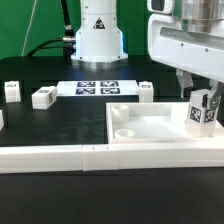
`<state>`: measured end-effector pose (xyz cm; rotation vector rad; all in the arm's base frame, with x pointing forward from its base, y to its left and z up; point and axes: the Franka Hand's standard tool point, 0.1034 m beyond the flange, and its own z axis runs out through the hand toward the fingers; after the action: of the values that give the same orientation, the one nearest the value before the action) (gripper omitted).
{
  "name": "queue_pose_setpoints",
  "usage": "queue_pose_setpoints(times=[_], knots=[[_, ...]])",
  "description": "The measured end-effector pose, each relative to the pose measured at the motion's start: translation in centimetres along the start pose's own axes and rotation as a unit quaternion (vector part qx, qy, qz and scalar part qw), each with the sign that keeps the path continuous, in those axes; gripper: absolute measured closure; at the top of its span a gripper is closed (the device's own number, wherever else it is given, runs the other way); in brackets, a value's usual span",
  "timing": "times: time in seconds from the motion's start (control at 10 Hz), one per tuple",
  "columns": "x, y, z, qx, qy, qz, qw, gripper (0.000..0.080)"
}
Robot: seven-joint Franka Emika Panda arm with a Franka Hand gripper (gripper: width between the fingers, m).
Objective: Assemble one leg
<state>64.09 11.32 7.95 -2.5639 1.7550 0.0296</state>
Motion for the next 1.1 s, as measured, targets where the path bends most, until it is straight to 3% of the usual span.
queue_pose_setpoints(times=[0.3,0.4,0.5,0.6,0.7,1.1], knots=[[0.1,0.0,0.0,0.002,-0.004,0.108,0.994,0.0508],[0.0,0.1,0.1,0.001,-0.004,0.107,0.994,0.0411],[0.0,0.1,0.1,0.001,-0.004,0.096,0.995,0.0411],[0.0,0.0,0.2,0.004,-0.003,0.08,0.997,0.0238],[-0.2,-0.1,0.3,0.01,-0.002,0.069,0.998,0.0168],[-1.4,-0.3,0.5,0.01,-0.001,-0.164,0.986,0.015]])
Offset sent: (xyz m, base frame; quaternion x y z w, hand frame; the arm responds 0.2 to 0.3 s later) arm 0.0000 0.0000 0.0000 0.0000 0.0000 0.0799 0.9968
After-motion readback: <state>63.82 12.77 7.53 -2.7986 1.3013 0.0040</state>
